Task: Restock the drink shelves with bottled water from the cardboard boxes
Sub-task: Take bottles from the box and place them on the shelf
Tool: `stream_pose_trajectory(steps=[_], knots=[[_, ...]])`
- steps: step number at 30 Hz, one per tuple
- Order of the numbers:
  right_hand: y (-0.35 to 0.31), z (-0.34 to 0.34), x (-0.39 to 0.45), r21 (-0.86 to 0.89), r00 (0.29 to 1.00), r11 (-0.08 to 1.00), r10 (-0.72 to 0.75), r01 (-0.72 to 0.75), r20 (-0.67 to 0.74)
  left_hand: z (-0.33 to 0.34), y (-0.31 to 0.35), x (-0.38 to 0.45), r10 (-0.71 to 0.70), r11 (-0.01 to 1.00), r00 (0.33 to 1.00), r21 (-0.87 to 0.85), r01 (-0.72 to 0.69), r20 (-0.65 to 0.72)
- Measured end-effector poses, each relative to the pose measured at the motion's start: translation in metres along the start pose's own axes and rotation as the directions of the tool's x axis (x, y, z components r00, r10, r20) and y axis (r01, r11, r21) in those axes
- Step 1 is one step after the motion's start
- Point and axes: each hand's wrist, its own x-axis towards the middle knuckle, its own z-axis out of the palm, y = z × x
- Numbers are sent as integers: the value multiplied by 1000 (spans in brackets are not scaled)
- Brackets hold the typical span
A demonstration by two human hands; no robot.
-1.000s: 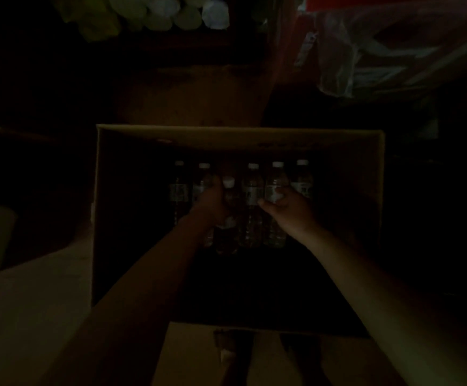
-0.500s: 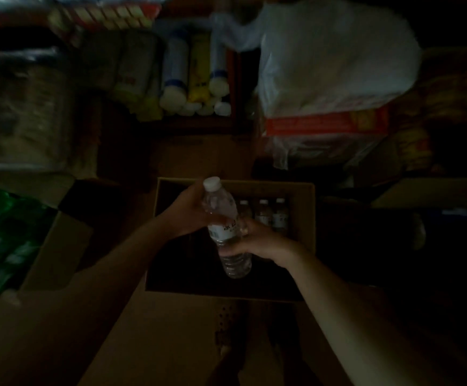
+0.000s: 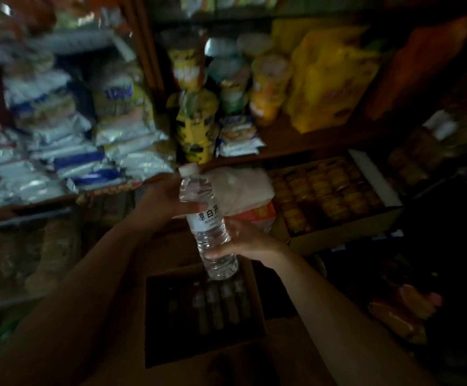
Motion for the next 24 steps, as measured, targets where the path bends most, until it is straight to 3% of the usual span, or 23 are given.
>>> stream_pose_trajectory(steps=[4, 8, 12, 15, 21, 24], knots=[[-46, -23, -56, 51, 983, 997, -55, 65, -175, 19, 82, -9, 85, 996, 994, -9, -84, 73], [-77, -49, -113, 29, 915, 984, -153, 177, -373, 54, 151, -11, 157, 984, 981, -101, -146, 114], [-91, -76, -174, -128, 744, 967, -250, 218, -620, 102, 208, -9, 172, 962, 977, -234, -140, 125], [-92, -99, -223, -212, 595, 961, -277, 178, -754, 153, 243, -11, 207, 950, 954, -278, -143, 217], [-76, -156, -319, -311, 372, 944, -330, 111, -867, 261, 312, -27, 349, 933, 854, -224, -280, 387], [-66, -184, -373, -329, 305, 941, -338, 82, -890, 318, 342, -35, 397, 917, 800, -228, -327, 450]])
